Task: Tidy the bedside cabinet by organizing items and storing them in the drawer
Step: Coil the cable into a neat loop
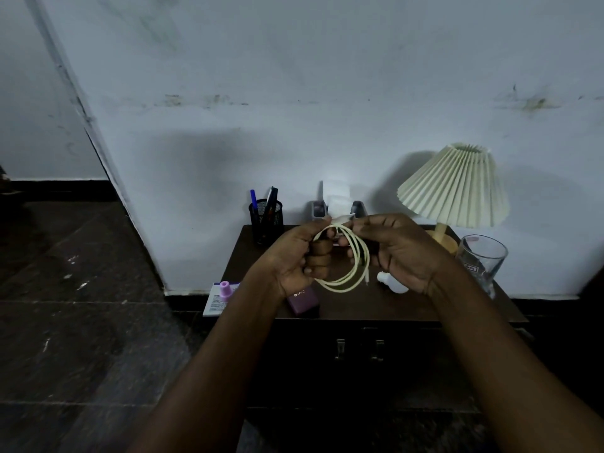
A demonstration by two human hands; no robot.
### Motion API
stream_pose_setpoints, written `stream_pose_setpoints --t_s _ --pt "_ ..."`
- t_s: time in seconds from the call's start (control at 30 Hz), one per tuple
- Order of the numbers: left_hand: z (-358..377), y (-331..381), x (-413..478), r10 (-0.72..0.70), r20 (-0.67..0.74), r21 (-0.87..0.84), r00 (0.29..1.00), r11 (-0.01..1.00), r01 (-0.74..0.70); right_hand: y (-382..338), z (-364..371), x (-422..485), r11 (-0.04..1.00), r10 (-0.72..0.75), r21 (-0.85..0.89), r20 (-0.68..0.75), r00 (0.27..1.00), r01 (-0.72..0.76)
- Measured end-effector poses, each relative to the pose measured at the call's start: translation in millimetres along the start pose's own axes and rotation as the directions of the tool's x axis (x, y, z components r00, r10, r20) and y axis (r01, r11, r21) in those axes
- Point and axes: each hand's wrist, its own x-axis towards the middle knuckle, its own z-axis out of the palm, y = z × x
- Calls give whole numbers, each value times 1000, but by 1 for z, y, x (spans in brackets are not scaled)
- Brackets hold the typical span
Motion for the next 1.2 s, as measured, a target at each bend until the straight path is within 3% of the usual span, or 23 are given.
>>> stream_pose_setpoints --t_s 0.2,0.27,0.4,0.5,0.6,0.8,0.97,1.07,1.2 --pt "6 -7 4 58 -148 146 987 989 -37 4 -5 3 1000 -14 -1 -68 998 13" --pt "5 -7 5 77 -174 149 982 988 -51 1 -14 3 999 18 46 -22 1000 -17" --pt "0 -5 3 57 -144 121 988 992 -39 -7 -36 0 995 88 27 136 987 -92" --pt "-3 -7 3 34 -138 174 990 985 -10 -7 -41 -1 993 81 -93 114 990 -71" --pt "-4 -9 3 30 -137 163 990 987 -7 -7 -42 -3 994 50 -107 140 989 -35" --pt "0 -2 -2 -25 -36 70 999 997 27 -8 -39 -8 997 2 71 274 962 -22" --pt "6 0 -4 -41 132 -131 990 990 58 3 -28 -6 969 -56 243 363 930 -37" --pt "8 -1 -4 -41 107 -176 993 983 60 9 -19 -2 948 -88 313 431 898 -58" --pt "8 -2 -5 -23 51 -134 998 990 29 12 -17 2 952 -89 305 374 923 -32"
